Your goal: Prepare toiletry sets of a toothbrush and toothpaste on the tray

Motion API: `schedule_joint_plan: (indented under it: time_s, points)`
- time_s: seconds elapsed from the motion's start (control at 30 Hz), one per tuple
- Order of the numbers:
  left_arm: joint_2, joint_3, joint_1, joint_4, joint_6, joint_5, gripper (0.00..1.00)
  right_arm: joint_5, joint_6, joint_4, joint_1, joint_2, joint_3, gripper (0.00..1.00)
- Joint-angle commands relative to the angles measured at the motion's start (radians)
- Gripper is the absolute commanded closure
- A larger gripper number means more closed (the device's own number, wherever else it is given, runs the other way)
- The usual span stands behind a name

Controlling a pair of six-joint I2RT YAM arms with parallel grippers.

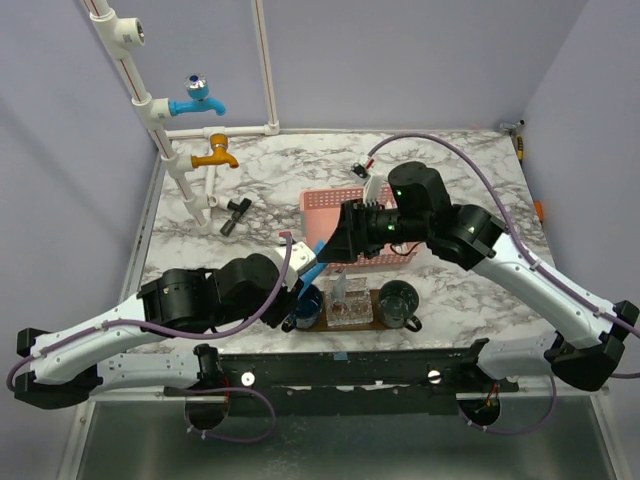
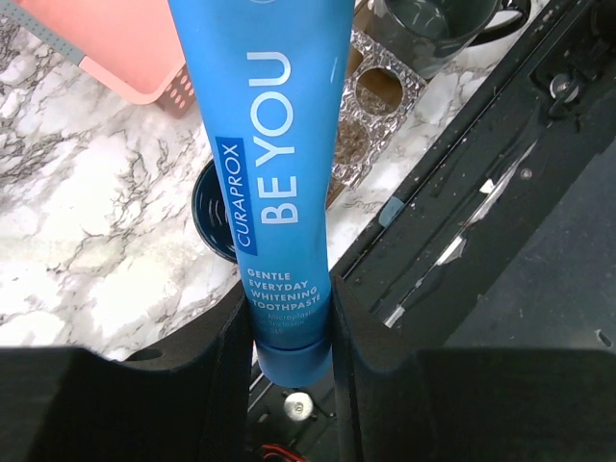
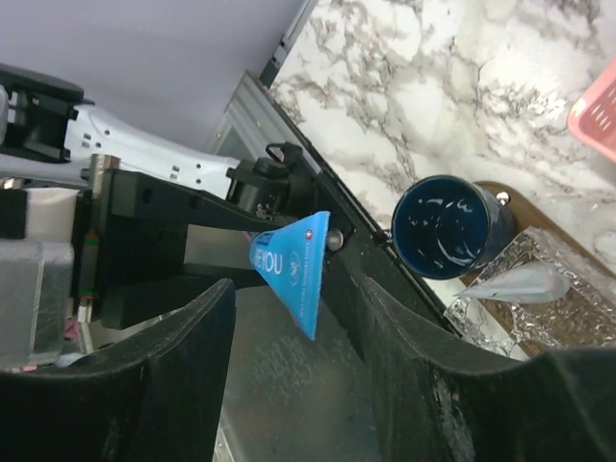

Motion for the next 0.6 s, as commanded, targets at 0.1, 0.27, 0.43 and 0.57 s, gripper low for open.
schedule_joint_plan:
  time_s: [0.1, 0.27, 0.43, 0.57]
  points:
    - [-0.003, 0.025, -0.077, -0.017, 0.019, -0.113, 1.00, -0.124, 0.031, 0.053, 0.004, 0.013, -0.067, 0.47]
    - [0.009, 0.019, -0.111, -0.016, 0.022, -0.143, 1.00, -0.175, 0.052, 0.083, 0.004, 0.026, -0.094, 0.50]
    - [0.010, 0.013, -0.135, -0.016, 0.024, -0.162, 1.00, -0.184, 0.078, 0.128, 0.004, 0.022, -0.122, 0.52]
    - [0.006, 0.007, -0.144, -0.018, 0.023, -0.171, 1.00, -0.193, 0.084, 0.132, 0.004, 0.026, -0.129, 0.58]
